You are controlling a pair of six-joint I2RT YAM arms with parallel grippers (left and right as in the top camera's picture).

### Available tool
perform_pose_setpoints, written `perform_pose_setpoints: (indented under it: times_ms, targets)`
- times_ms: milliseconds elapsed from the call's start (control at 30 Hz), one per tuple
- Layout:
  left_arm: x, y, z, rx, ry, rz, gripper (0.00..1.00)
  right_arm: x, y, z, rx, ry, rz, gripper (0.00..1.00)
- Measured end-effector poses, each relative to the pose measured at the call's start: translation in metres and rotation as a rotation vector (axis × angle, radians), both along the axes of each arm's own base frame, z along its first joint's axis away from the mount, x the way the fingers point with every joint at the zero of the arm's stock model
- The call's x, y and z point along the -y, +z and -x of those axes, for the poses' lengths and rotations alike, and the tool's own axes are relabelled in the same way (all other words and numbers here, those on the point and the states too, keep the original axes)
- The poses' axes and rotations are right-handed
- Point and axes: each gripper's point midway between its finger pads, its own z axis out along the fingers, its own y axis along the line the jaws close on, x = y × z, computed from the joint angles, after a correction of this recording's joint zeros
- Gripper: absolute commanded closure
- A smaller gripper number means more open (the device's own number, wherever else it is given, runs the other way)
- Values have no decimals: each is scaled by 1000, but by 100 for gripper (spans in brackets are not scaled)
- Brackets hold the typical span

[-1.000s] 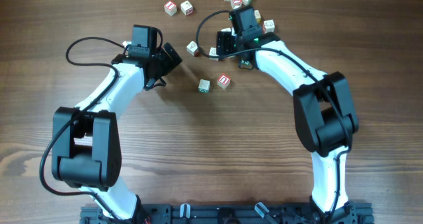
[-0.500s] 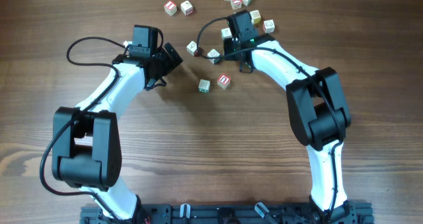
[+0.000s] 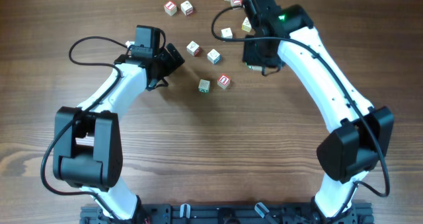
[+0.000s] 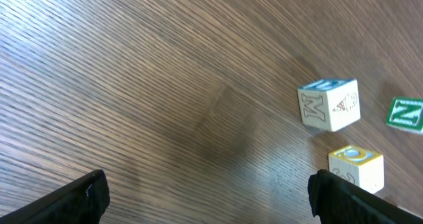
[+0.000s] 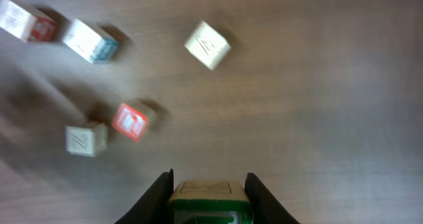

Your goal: Form a circle

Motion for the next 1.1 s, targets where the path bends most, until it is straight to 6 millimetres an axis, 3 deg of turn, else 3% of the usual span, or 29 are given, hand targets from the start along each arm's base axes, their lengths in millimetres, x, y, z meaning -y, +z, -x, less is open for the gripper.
perform_pose_setpoints:
  times_ms: [133,200,333,467,533,600,700,833,900,1000,1100]
  targets:
    - [15,-1,4,-4,-36,-2,0,0,-53,17,-76,-54,-2,95]
    - [20,-4,12,-30,-49,-23,0,-11,-99,35,-130,-54,-46,95]
    - [17,-10,23,-75,-34,-62,0,-44,-149,63,-162,-37,-159,95]
    - [6,-15,27,-100,37,-58,0,-85,-146,61,-85,28,-251,88]
    - [-3,-18,29,-113,82,-51,0,-96,-146,65,-72,52,-250,87]
    - [-11,-22,33,-128,116,-50,0,-99,-146,67,-67,50,-245,87]
    - [-19,-31,41,-159,151,-48,0,-97,-146,63,-55,35,-241,76]
    - [-21,-36,46,-175,194,-33,0,-97,-144,47,4,51,-259,55]
    - [-20,-35,44,-169,210,-21,0,-99,-143,46,12,79,-262,49]
    - [-13,-33,38,-150,214,24,0,-99,-143,46,14,108,-261,30]
    - [-11,-33,38,-152,214,40,0,-100,-143,46,16,117,-259,28]
